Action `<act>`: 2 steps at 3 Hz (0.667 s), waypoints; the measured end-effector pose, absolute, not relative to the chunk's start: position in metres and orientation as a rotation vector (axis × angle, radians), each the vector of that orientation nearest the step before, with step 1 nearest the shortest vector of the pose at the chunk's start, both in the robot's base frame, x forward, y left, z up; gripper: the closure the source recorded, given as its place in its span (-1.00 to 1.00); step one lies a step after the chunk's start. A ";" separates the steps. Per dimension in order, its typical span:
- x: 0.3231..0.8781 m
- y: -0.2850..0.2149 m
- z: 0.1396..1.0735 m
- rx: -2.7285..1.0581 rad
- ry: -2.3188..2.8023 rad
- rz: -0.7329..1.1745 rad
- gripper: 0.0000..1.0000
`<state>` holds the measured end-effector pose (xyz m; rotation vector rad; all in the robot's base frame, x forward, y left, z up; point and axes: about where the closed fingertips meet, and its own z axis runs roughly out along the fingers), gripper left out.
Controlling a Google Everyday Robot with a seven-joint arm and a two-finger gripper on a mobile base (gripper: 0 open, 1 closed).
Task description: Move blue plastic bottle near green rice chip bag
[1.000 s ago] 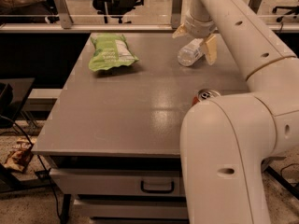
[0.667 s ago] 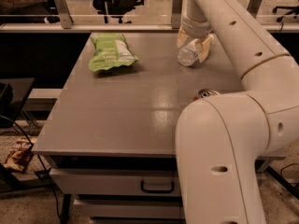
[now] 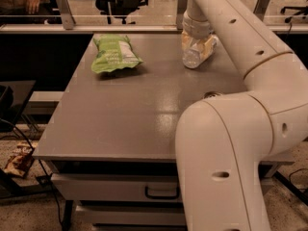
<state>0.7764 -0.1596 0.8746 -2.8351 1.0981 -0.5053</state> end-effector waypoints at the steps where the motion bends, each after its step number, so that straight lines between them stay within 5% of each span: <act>1: 0.770 -0.141 0.882 -2.854 1.029 -0.497 1.00; 2: 0.758 -0.114 0.886 -2.870 0.944 -0.462 1.00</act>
Offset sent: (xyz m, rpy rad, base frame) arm -0.0550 0.0806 0.0168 0.0323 0.0634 0.1765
